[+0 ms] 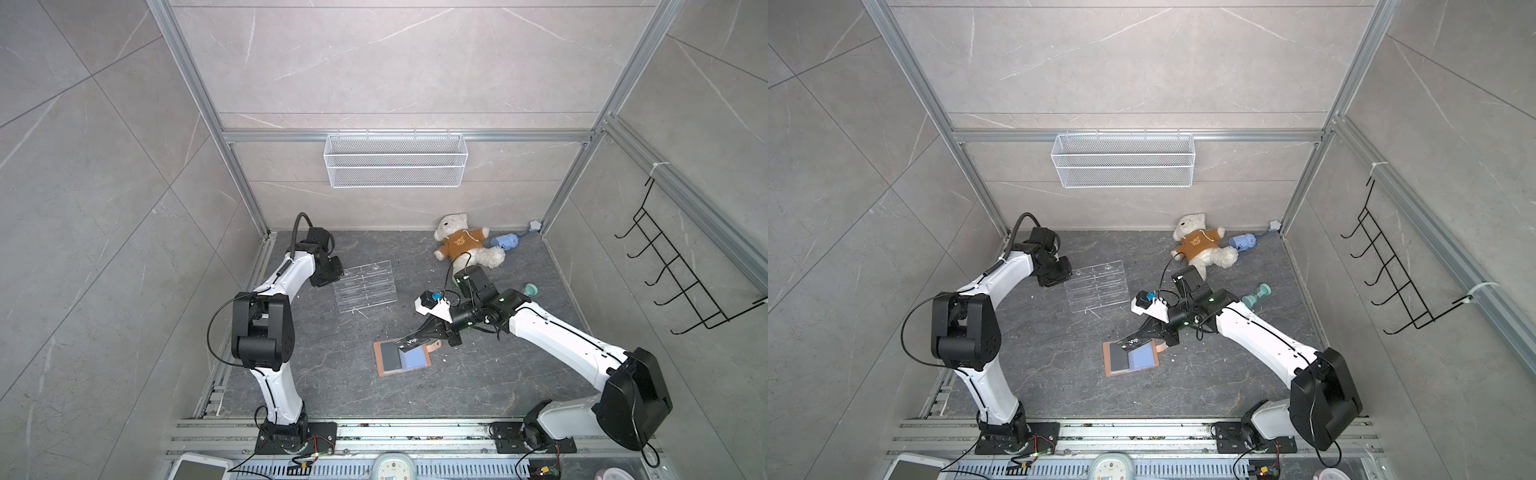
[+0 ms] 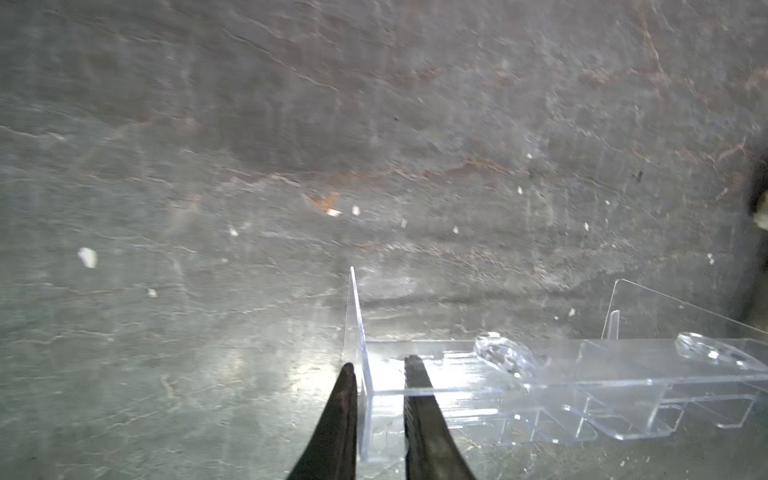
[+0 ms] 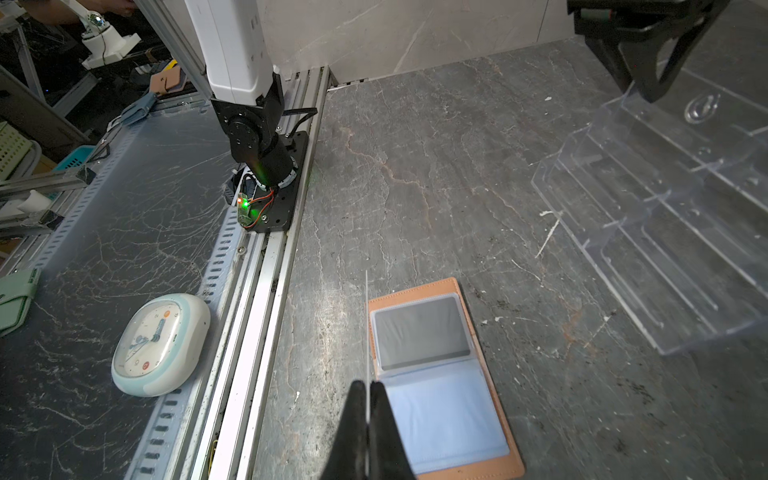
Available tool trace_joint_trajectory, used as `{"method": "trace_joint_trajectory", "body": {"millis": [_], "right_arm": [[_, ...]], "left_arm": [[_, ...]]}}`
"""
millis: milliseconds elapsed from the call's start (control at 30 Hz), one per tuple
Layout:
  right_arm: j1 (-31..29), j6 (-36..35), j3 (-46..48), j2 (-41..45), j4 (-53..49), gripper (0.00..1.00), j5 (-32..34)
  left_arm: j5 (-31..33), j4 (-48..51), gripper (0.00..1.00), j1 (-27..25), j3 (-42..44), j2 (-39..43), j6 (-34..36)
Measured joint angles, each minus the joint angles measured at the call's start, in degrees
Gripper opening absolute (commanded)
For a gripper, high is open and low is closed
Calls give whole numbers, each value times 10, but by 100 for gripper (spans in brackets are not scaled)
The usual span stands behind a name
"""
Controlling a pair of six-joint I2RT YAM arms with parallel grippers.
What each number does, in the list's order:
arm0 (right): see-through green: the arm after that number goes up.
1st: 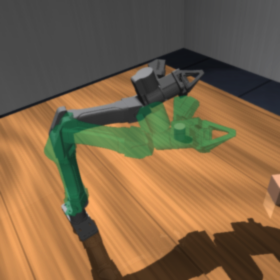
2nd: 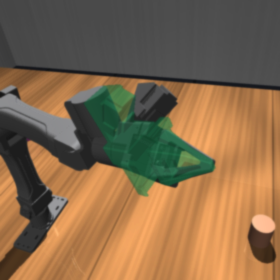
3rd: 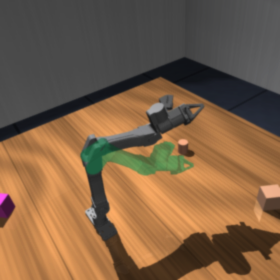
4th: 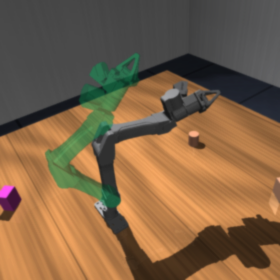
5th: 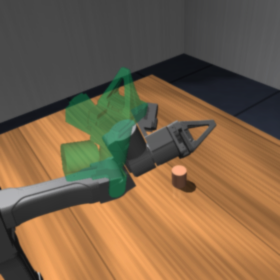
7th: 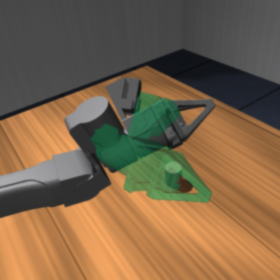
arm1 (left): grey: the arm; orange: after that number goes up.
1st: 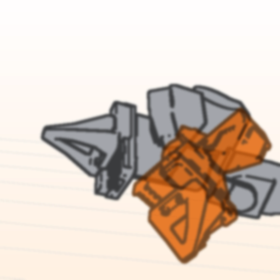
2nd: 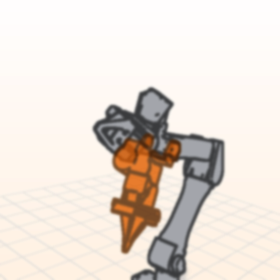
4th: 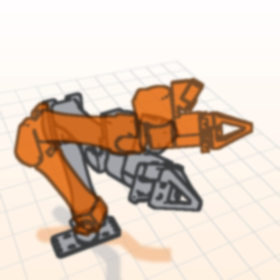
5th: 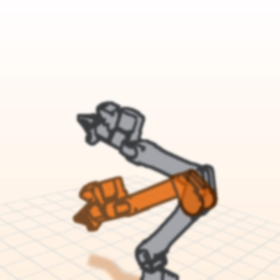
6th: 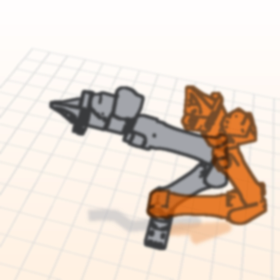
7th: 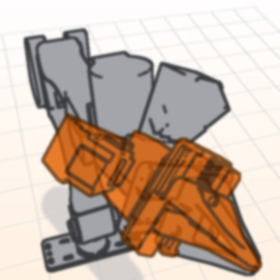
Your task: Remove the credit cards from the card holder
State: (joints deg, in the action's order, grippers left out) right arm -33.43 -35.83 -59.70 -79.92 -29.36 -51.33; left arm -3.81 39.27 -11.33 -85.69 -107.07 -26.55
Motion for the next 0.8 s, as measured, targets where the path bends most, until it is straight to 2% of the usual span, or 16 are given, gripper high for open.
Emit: {"method": "trace_joint_trajectory", "body": {"millis": [267, 600, 733, 800], "right_arm": [[0, 0, 0, 5, -5, 0, 2], [0, 0, 0, 5, -5, 0, 2], [0, 0, 0, 5, -5, 0, 2], [0, 0, 0, 5, -5, 0, 2]], "left_arm": [[22, 13, 7, -94, -20, -2, -41], [54, 29, 5, -103, -22, -19, -74], [69, 32, 10, -103, -22, -20, -79], [72, 33, 18, -103, -22, -20, -82]]}}
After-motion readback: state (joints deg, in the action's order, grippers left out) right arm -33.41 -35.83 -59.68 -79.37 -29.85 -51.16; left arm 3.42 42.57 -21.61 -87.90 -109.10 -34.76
